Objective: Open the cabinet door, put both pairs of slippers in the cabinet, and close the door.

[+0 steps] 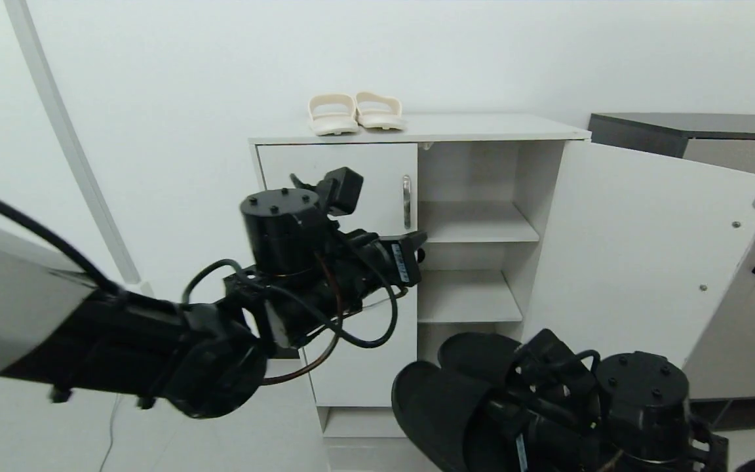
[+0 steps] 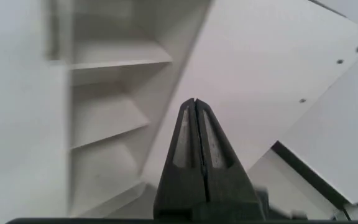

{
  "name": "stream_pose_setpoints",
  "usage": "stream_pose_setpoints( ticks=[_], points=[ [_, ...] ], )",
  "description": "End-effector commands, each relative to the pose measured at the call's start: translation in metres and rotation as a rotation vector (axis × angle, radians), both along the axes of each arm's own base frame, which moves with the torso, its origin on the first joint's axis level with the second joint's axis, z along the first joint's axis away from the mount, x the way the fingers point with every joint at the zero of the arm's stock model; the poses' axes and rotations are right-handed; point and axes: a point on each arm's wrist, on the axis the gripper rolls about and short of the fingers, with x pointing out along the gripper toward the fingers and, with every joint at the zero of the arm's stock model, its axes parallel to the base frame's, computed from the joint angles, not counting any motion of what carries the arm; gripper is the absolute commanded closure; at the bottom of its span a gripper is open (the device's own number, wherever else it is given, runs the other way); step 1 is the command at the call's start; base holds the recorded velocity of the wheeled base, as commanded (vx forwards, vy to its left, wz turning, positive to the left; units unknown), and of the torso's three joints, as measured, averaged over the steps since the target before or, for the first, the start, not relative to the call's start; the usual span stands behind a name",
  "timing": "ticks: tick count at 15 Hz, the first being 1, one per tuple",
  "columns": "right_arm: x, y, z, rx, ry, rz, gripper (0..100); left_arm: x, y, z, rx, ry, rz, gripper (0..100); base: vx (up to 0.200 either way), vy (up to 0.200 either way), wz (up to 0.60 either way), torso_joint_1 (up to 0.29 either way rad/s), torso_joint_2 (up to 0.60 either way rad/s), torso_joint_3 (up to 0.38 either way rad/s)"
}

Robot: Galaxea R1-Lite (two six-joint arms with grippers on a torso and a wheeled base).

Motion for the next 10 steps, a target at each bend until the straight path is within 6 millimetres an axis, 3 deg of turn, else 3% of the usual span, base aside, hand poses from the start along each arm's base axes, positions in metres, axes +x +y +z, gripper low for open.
stream_pose_setpoints(
  ticks=[1,3,5,10],
  points=[
    [0.033,0.020,-0.014,-0.002,-0.027,-0.156,100,-0.052,0.067,0.022,0.049,-0.033,0.173,100,0.000,0.000,0.00,0.000,0.00,0.000],
    [0.051,0.027,-0.013,0.004,-0.067,-0.270,100,-0.092,0.107,0.019,0.169,-0.085,0.316,100,0.000,0.000,0.00,0.000,0.00,0.000],
    [0.067,0.034,-0.013,0.018,-0.102,-0.364,100,-0.134,0.139,0.024,0.174,-0.143,0.461,100,0.000,0.000,0.00,0.000,0.00,0.000],
    [0.089,0.043,-0.015,0.017,-0.076,-0.507,100,-0.217,0.203,-0.010,0.270,-0.046,0.808,100,0.000,0.000,0.00,0.000,0.00,0.000]
  ],
)
